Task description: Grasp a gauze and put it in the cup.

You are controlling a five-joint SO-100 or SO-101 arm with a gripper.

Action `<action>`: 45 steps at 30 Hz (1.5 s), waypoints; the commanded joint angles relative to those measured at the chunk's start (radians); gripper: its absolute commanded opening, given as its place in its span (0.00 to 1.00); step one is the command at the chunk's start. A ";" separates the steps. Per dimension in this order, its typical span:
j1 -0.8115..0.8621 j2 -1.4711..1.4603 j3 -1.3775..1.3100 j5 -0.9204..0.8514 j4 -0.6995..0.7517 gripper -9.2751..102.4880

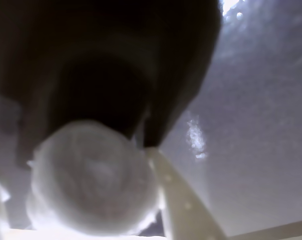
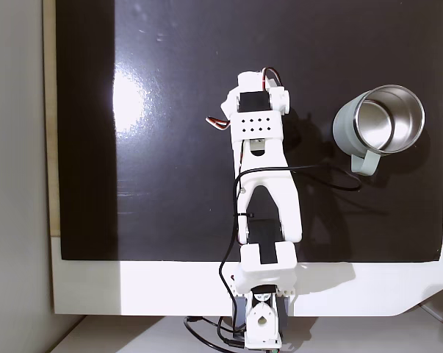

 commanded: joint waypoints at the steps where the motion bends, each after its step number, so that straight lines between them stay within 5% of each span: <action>1: 0.012 0.060 -0.003 -0.005 -0.008 0.31; 12: 0.054 0.097 -0.058 -0.064 0.052 0.09; 45: 0.201 0.765 -0.115 -0.218 0.341 0.09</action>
